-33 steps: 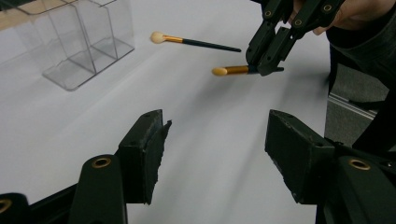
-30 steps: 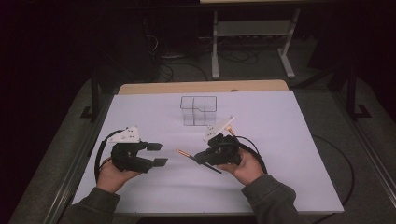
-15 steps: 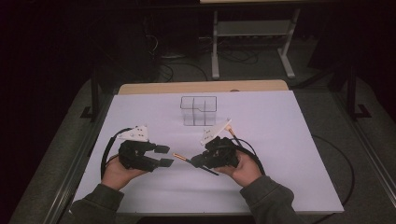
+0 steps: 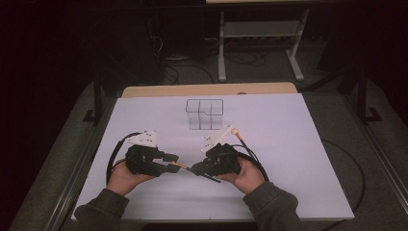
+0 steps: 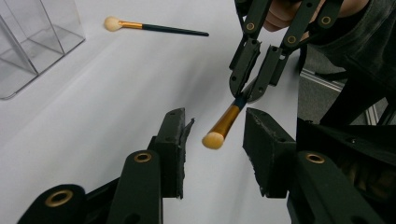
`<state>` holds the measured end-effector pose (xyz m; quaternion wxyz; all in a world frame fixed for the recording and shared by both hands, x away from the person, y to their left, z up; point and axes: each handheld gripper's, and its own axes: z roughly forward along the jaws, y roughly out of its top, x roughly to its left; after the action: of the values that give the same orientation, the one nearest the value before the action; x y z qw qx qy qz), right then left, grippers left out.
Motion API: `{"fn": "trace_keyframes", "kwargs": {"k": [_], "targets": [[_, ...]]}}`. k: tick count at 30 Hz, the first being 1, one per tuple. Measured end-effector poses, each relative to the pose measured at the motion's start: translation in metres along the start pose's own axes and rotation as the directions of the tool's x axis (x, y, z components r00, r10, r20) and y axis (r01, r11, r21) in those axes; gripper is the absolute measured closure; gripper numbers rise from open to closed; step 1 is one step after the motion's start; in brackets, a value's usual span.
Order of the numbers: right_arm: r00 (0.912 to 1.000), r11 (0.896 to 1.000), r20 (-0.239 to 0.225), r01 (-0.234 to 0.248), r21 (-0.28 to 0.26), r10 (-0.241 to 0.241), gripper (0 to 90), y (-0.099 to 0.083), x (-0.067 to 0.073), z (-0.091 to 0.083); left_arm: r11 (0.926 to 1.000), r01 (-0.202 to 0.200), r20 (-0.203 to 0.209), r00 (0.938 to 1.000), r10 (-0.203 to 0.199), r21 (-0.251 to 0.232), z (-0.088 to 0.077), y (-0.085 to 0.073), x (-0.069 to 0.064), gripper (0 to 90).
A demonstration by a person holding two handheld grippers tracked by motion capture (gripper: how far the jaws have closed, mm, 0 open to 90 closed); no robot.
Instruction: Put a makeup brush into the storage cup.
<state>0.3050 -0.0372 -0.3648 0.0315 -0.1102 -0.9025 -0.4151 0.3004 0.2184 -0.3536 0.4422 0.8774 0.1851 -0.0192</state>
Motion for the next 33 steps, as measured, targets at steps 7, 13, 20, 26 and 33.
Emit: {"fn": "trace_keyframes", "kwargs": {"k": [7,13,20,26,33], "targets": [[0.9999,1.0,-0.001,0.01,0.001,-0.01,82.6,0.0018,0.0018,0.001,0.9999,0.013,0.01,0.9999,-0.013,0.005,0.0004,-0.0005,0.0,63.0],[0.9998,1.0,0.001,0.019,0.002,-0.019,82.6,0.0026,0.0028,0.0011,0.9999,0.01,0.016,0.9998,-0.01,0.011,0.0013,-0.0006,0.0001,65.8],[0.9995,0.999,0.005,0.032,0.003,-0.032,82.6,0.0026,0.0026,0.0017,0.9999,0.006,0.023,0.9997,-0.006,0.01,0.0013,-0.0004,0.0001,68.6],[0.9993,0.999,0.007,0.036,0.002,-0.036,82.6,0.0028,0.0027,0.0019,0.9999,0.006,0.026,0.9997,-0.007,0.008,0.0011,-0.0004,0.0,70.4],[0.9992,0.999,0.01,0.038,0.004,-0.038,82.6,0.0034,0.0036,0.0023,0.9999,0.009,0.033,0.9994,-0.009,0.011,0.0009,-0.0003,0.0001,72.5]]}}
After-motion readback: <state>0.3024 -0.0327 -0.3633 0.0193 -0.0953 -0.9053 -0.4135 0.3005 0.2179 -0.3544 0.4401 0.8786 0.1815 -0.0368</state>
